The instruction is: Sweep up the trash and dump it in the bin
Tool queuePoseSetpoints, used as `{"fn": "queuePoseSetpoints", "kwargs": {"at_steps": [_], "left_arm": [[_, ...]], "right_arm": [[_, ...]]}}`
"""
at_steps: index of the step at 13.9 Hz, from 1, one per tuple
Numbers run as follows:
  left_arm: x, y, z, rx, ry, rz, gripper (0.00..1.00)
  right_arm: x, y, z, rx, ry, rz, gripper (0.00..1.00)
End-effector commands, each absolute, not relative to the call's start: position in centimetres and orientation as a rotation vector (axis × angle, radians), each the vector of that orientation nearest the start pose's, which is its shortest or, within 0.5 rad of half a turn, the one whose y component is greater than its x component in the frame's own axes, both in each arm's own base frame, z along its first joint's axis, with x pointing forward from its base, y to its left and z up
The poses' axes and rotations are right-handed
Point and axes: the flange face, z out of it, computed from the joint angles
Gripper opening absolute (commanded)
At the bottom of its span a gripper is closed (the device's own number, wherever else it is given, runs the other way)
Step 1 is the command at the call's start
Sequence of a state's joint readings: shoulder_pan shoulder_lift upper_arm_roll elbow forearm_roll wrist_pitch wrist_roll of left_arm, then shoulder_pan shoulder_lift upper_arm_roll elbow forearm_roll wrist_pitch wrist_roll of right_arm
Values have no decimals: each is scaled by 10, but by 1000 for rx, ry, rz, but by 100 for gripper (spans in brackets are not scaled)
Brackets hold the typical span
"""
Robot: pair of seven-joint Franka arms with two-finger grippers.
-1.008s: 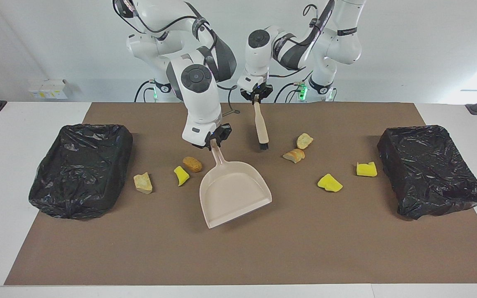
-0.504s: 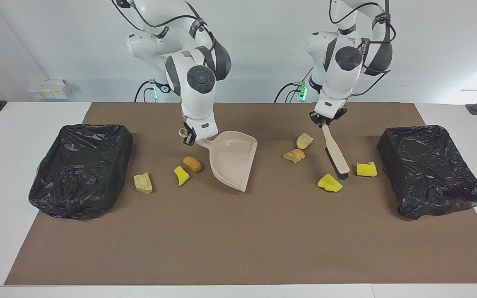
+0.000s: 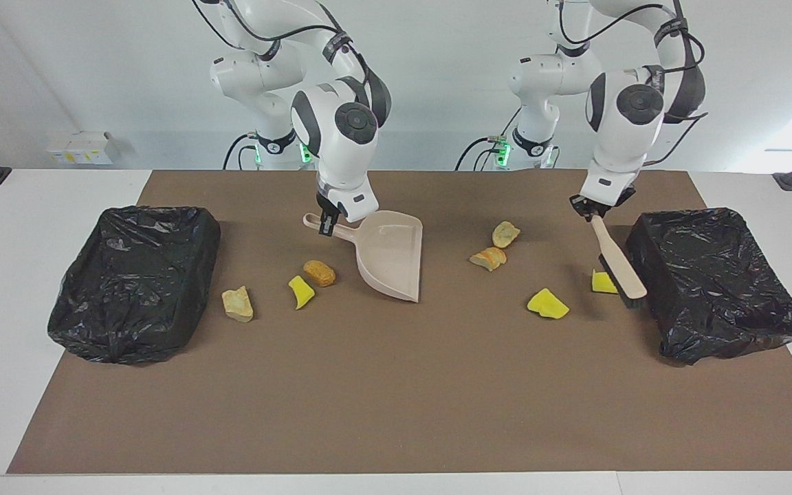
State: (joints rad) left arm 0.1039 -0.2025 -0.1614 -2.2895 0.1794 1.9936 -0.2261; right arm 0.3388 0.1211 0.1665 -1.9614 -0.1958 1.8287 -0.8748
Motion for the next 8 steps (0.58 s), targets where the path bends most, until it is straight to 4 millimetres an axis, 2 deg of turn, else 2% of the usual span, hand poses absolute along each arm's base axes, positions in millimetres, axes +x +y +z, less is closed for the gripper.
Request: {"fn": "queuePoseSetpoints", "kwargs": {"at_steps": [1,2,3,5,8], "left_arm": [[472,-12,414,-2920,-79,90,0],[473,-9,406,-2921,-87,111,0],[476,3,395,-2925,-113,134,0],[478,15,391,-2932,-111,119,0],[480,31,376,-2939,-138,148,0]], "right_arm": [[482,243,392,-2311,-2269,430,0],[479,242,389,-2306,-2277,423,0],[477,242,388,-2305,-2284,407,0],[478,242,387,-2301,-2292,388,0],[479,244,386,-2298,-2301,374,0]]}}
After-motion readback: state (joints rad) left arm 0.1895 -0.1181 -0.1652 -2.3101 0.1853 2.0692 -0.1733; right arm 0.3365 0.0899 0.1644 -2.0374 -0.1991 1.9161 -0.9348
